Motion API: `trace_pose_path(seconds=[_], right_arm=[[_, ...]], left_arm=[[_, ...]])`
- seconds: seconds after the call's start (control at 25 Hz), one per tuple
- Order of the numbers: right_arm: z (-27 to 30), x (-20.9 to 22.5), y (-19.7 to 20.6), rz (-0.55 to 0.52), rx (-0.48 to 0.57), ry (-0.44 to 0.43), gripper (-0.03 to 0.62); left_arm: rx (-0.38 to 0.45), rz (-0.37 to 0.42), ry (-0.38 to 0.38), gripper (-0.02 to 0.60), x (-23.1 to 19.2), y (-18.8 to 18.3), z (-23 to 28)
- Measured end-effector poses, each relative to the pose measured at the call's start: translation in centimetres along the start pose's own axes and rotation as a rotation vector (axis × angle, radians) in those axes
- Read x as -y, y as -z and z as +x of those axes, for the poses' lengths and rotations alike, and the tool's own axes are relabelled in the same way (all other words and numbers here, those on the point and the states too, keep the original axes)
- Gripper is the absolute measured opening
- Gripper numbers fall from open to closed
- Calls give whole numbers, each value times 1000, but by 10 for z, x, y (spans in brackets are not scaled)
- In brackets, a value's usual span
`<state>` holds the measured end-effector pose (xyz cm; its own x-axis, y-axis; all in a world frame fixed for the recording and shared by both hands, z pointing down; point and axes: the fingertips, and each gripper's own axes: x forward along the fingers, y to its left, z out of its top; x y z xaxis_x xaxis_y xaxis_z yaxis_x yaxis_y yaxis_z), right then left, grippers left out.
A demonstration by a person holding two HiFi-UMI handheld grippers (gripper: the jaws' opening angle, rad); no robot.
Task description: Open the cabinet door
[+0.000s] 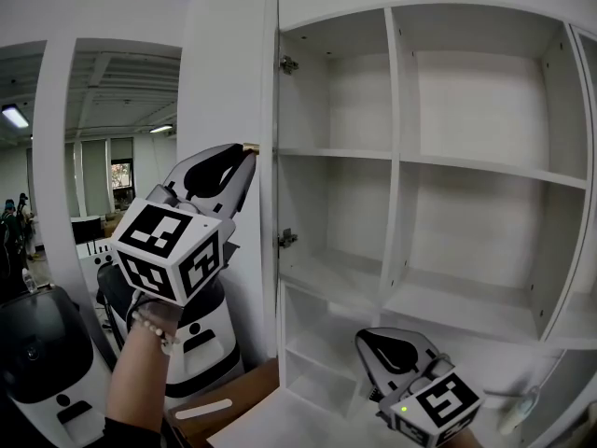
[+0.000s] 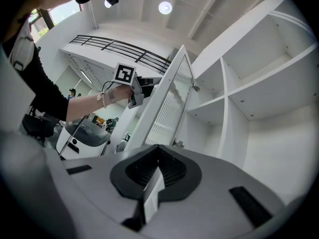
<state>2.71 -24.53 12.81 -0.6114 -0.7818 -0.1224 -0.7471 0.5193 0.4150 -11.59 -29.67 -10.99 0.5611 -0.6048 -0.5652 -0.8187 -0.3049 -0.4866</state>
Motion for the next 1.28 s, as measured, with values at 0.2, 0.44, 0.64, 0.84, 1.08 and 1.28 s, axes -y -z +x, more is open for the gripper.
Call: trace_pose_path(seconds=[0.2, 0.44, 0.64, 0.84, 1.08, 1.28], right_arm=[[6, -6, 0, 5, 4, -21, 0], [13, -12, 0, 5, 13, -43, 0], [16, -13, 4, 18, 16, -46, 0], [19, -17, 3, 20, 17, -57, 0], [23, -21, 1, 33, 21, -65, 0], [27, -23, 2, 29, 26, -70, 0]], left_arm=[[-17, 23, -27, 60, -10, 2, -7], [-33, 43, -57, 58, -23, 4, -15], [-49, 75, -84, 54, -30, 6, -20], [-64, 92, -115, 45, -41, 9, -26], [-81, 87, -163, 37, -59, 16, -35], [-86, 60, -197, 2, -72, 23, -40]])
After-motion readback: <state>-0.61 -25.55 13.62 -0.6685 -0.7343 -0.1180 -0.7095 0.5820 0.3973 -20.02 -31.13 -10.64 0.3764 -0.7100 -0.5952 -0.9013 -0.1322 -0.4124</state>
